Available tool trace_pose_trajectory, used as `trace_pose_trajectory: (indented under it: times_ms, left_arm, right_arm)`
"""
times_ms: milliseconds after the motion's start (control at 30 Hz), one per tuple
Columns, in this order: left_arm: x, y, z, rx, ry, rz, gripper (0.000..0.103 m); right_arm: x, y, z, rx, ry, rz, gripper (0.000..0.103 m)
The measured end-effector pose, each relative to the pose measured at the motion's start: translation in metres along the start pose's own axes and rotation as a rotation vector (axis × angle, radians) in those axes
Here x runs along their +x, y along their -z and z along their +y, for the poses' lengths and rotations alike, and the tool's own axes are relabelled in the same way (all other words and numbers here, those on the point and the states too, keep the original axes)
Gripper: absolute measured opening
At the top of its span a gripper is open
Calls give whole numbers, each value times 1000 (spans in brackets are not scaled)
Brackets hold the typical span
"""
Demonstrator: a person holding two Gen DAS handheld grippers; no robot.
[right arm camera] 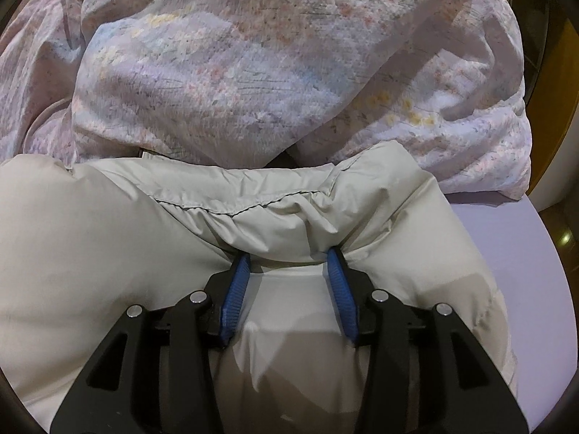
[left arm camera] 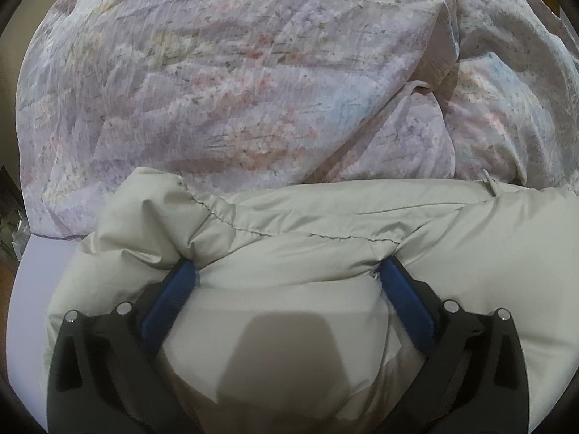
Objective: Fold large clothes
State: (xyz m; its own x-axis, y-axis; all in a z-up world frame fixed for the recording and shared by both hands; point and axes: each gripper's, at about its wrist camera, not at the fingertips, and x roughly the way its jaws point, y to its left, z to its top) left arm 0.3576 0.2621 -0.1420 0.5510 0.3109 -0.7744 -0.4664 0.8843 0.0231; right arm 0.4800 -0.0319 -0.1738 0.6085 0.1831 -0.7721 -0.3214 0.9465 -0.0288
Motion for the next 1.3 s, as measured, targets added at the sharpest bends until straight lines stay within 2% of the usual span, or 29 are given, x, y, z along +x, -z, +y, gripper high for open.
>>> trace_pose_trajectory:
  times_ms: [367,767,1033,1133,1167,1300]
  left_arm:
    - [19,30,8,-26,9,-20,101]
    - [44,33,17,-43,29,-26,101]
    - [47,37,23,-42,14,-16,101]
    - [44,35,25,-36,-26,32,101]
    - [38,35,28,-45,-40,56,101]
    - [9,42,35,-11,-56,83,101]
  right_arm:
    - [14,11,-12,12,-25,-11,48]
    - [20,1,-33,28,-38,-4,48]
    - [27,-6,-28,-2,-6,6,48]
    - [26,-10,-27,-10,15,39,51]
    - [24,-14,-29,7,19,78,53]
    - [-3,-21,-42,67,-13,149,61]
